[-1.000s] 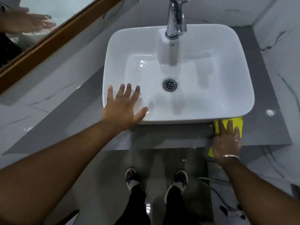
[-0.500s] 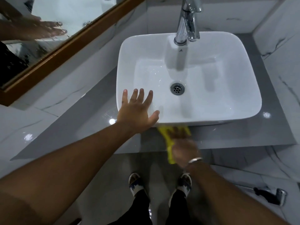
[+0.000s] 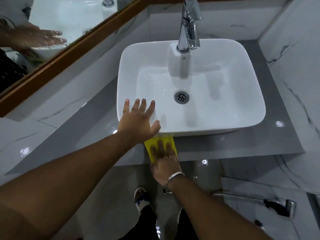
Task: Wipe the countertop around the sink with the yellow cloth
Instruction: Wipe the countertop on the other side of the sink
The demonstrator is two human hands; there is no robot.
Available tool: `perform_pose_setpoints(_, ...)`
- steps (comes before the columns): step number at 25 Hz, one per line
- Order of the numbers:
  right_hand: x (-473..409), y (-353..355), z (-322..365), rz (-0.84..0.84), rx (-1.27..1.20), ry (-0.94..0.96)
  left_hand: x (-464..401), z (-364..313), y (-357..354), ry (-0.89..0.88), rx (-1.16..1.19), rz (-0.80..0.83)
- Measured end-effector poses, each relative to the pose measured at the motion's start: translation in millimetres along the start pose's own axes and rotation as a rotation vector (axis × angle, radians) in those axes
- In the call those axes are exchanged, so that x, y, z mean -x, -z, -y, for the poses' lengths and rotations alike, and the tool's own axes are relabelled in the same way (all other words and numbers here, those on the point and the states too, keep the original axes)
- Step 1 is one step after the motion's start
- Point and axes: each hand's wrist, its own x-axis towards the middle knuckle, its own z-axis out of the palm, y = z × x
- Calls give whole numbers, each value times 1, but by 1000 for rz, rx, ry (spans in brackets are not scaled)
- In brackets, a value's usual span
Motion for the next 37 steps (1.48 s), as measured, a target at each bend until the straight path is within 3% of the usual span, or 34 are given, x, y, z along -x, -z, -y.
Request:
perform_pose_setpoints(2, 14, 16, -1, 2, -69, 44, 1, 0, 1, 3, 3, 17)
perform_pose_setpoints(5, 55, 69, -45, -449, -75, 187, 1, -1, 1, -1, 16, -22)
perform_pose_setpoints(7, 52, 112, -88, -647, 1, 71, 0, 0, 1, -12, 8, -38)
perform_pose_setpoints(10, 16, 155, -129, -484, 215, -244, 2, -1, -1, 2, -15, -12)
perform_pose_setpoints(13, 1, 149, -140, -350, 340, -263, 0, -2, 2, 22, -34, -29)
perform_pose_setpoints(16, -1, 146, -138, -336, 339, -232, 31, -11, 1, 66, 76, -260)
perform_pose_setpoints(18, -1, 149, -136, -327, 328, -245, 78, -40, -21, -174, 195, -394)
perform_pose_setpoints(20, 2, 148, -138, -315, 325, -252, 110, -66, -58, -315, 186, -280)
perform_pose_setpoints(23, 0, 148, -137, -269, 303, -247, 85, -82, -98, 24, 225, -35)
perform_pose_setpoints(26, -19, 146, -104, -216, 254, -144, 66, -81, -118, 55, 265, 102)
perform_pose_setpoints(28, -37, 138, -66, -216, 202, -35, 86, -45, -129, 146, 220, 9)
perform_pose_setpoints(31, -54, 124, -14, -215, 201, 96, 135, 44, -131, 501, 207, -64)
perform_pose_setpoints(32, -56, 121, -4, -220, 217, 116, 154, 63, -131, 531, 191, -93)
perform_pose_setpoints(35, -63, 117, 13, -229, 241, 122, 170, 57, -134, 242, 189, -4)
perform_pose_setpoints(37, -73, 112, 32, -220, 208, 135, 138, 62, -142, 4, 157, 5)
